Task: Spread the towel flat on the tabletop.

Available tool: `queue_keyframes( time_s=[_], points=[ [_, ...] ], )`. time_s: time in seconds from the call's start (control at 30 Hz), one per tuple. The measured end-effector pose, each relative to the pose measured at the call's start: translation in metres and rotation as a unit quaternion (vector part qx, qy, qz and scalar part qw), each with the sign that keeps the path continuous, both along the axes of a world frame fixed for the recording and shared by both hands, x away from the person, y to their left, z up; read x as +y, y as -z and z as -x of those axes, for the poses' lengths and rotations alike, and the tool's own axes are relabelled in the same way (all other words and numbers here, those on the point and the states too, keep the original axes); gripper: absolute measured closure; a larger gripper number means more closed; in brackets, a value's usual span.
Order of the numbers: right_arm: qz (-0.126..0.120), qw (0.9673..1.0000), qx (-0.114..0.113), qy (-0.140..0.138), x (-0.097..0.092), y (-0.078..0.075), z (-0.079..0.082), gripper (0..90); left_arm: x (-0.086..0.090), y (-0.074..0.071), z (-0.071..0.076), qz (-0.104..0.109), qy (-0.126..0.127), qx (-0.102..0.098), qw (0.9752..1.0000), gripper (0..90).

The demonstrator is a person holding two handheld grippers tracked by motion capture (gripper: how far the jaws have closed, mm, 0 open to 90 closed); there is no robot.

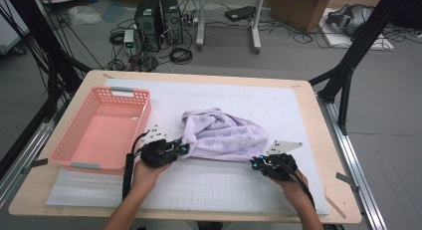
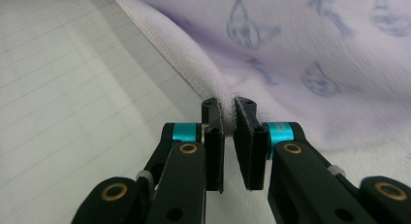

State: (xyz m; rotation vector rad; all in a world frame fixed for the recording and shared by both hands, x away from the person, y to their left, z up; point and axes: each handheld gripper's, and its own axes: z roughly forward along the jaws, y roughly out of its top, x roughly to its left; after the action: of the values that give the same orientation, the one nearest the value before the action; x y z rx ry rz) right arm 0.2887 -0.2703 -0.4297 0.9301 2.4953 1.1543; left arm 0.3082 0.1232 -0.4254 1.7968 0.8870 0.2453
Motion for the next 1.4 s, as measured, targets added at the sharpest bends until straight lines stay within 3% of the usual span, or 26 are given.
queue_keyframes(
  time_s=[0.1, 0.23, 0.3, 0.4, 0.47, 0.5, 0.6, 0.67, 0.7, 0.8, 1.0, 1.13, 1.2, 1.27, 1.33, 1.4],
  points=[
    [0.003, 0.9997, 0.000, -0.025, -0.005, -0.005, 0.010, 82.6, 0.004, 0.003, 0.004, -0.010, 0.011, 0.009, 0.9999, 75.2],
    [0.031, 0.9987, 0.003, -0.041, -0.010, -0.008, 0.025, 82.5, 0.007, 0.009, 0.010, -0.025, 0.018, 0.027, 0.9991, 72.7],
    [0.046, 0.9980, 0.004, -0.044, -0.015, -0.008, 0.031, 82.5, 0.011, 0.012, 0.010, -0.036, 0.009, 0.033, 0.9988, 72.4],
    [0.061, 0.9972, 0.013, -0.042, -0.024, -0.008, 0.038, 81.5, 0.018, 0.012, 0.009, -0.033, -0.003, 0.033, 0.9989, 69.6],
    [0.052, 0.9974, 0.019, -0.044, -0.031, -0.009, 0.040, 76.0, 0.019, 0.011, 0.008, -0.028, -0.009, 0.029, 0.9991, 65.1],
    [0.038, 0.9982, 0.017, -0.043, -0.035, -0.011, 0.040, 68.9, 0.019, 0.010, 0.008, -0.023, -0.009, 0.028, 0.9993, 61.2],
    [-0.049, 0.9986, 0.007, -0.016, -0.049, -0.017, 0.038, 61.0, 0.012, 0.007, 0.009, -0.007, -0.003, 0.026, 0.9996, 51.8],
    [-0.078, 0.9966, -0.005, 0.025, -0.055, -0.018, 0.034, 59.6, 0.005, 0.007, 0.008, -0.002, 0.008, 0.030, 0.9995, 46.0],
    [-0.076, 0.9959, -0.011, 0.049, -0.056, -0.017, 0.032, 59.0, 0.001, 0.006, 0.007, -0.007, 0.011, 0.030, 0.9995, 44.2],
    [-0.038, 0.9931, -0.013, 0.110, -0.053, -0.007, 0.023, 56.2, -0.010, 0.009, 0.001, -0.016, 0.011, 0.036, 0.9992, 39.8],
    [-0.008, 0.9879, -0.001, 0.155, -0.040, 0.011, 0.003, 47.0, -0.030, 0.020, -0.009, -0.016, 0.009, 0.053, 0.9985, 36.2],
    [-0.005, 0.9861, 0.011, 0.166, -0.031, 0.018, -0.007, 46.8, -0.043, 0.027, -0.011, -0.043, 0.019, 0.058, 0.9972, 38.5],
    [0.005, 0.9862, 0.005, 0.165, -0.022, 0.018, -0.009, 46.6, -0.045, 0.026, -0.011, -0.058, 0.023, 0.049, 0.9968, 49.0],
    [0.002, 0.9864, 0.006, 0.164, -0.015, 0.018, -0.012, 47.6, -0.042, 0.024, -0.010, -0.068, 0.026, 0.035, 0.9967, 70.5],
    [-0.002, 0.9874, 0.003, 0.158, -0.009, 0.017, -0.013, 49.2, -0.034, 0.021, -0.010, -0.068, 0.009, 0.032, 0.9972, 78.1],
    [-0.007, 0.9884, -0.001, 0.152, -0.006, 0.016, -0.012, 48.4, -0.024, 0.018, -0.010, -0.061, -0.010, 0.025, 0.9977, 79.3]
  ],
)
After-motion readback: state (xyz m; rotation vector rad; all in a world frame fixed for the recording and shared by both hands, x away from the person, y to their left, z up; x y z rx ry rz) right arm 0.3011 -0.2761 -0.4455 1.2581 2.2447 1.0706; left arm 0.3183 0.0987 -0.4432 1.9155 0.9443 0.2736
